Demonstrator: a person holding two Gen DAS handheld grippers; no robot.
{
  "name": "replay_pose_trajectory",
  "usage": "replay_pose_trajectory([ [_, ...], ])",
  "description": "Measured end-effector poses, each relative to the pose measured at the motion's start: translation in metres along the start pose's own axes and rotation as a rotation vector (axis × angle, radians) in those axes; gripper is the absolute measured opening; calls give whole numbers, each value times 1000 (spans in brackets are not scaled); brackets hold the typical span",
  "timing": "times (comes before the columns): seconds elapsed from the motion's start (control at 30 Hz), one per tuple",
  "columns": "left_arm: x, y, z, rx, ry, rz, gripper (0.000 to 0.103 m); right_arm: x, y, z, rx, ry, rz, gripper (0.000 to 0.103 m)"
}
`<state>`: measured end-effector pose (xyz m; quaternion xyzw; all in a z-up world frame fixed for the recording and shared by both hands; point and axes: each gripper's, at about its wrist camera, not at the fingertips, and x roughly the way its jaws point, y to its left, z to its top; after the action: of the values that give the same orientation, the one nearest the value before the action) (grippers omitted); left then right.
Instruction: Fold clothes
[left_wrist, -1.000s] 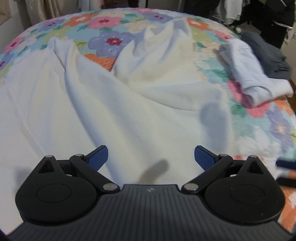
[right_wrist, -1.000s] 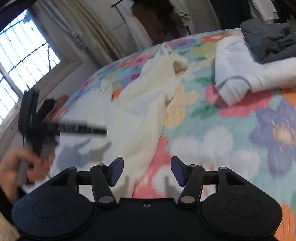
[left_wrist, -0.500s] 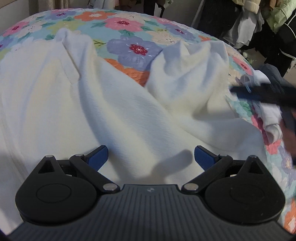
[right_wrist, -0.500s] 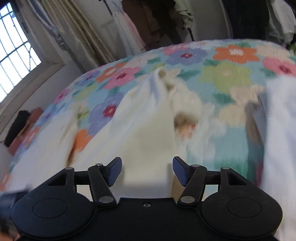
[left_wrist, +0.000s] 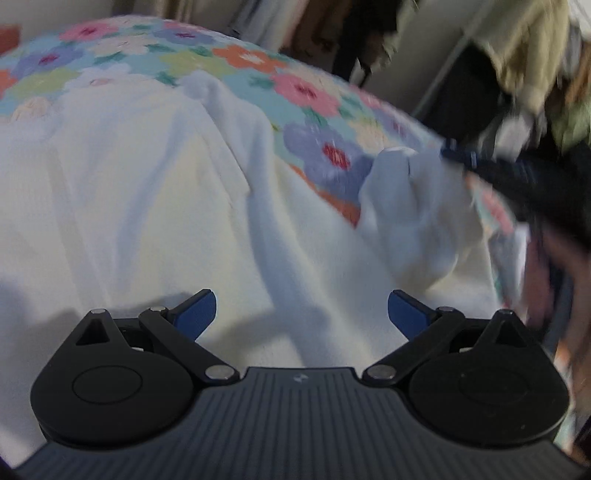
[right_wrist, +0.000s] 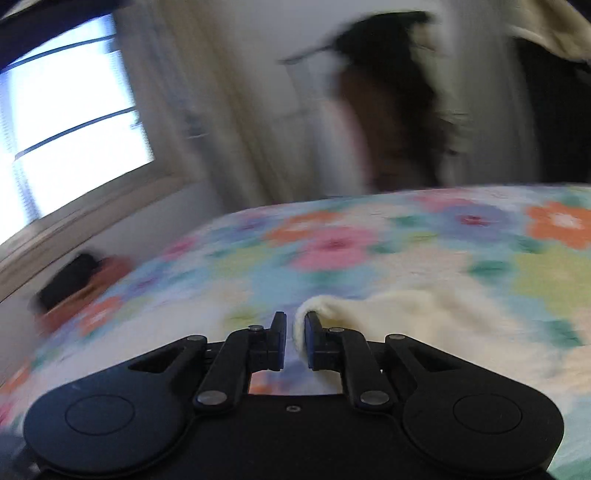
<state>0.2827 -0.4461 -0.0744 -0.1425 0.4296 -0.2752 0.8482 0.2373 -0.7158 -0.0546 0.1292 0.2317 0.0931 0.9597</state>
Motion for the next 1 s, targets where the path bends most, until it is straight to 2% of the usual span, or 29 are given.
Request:
replay_pose_trajectory([
  [0.07,-9,13,4,-56,-39,-18,101,1,36,-18,-91,90,96,14],
  [0.13,-11,21,5,-82,-54,-9,101,4,60,-39,-170,210,153,11],
  [0.2,-8,24,5,-92,-50,4,101,2,65,-50,-171,313,183,11],
  [0.27,-6,25,3,-93,-39,7,101,0,67,-58,-162,412,211,17],
  [0.3,-4,24,2,-88,-37,8,101,-2,68,-62,-158,461,225,27],
  [0.33,-3,23,2,-77,-35,9,101,-8,66,-62,-140,464,221,38],
  [0.4,-1,19,0,-51,-34,17,101,-29,59,-51,-54,386,163,47],
  [0.43,0,17,-1,-42,-33,22,101,-38,53,-43,16,345,128,58],
  [0.5,5,15,-4,-29,-23,31,101,-50,35,-29,136,269,79,61],
  [0.53,7,14,-5,-23,-17,36,101,-54,24,-22,198,227,54,67],
  [0.6,11,13,-8,-4,-9,55,101,-49,-2,-14,326,212,-41,77],
  [0.7,15,11,-10,20,-5,78,101,-32,-36,-18,488,218,-162,77],
  [0.83,16,16,-10,-2,-9,34,101,-12,-69,-28,605,204,-287,78],
  [0.9,16,17,-11,6,-15,36,101,5,-78,-36,646,224,-301,78],
  [0.97,17,16,-12,18,-20,40,101,21,-91,-45,724,237,-257,79],
  [1.0,18,16,-12,22,-19,43,101,22,-93,-46,723,214,-246,67],
])
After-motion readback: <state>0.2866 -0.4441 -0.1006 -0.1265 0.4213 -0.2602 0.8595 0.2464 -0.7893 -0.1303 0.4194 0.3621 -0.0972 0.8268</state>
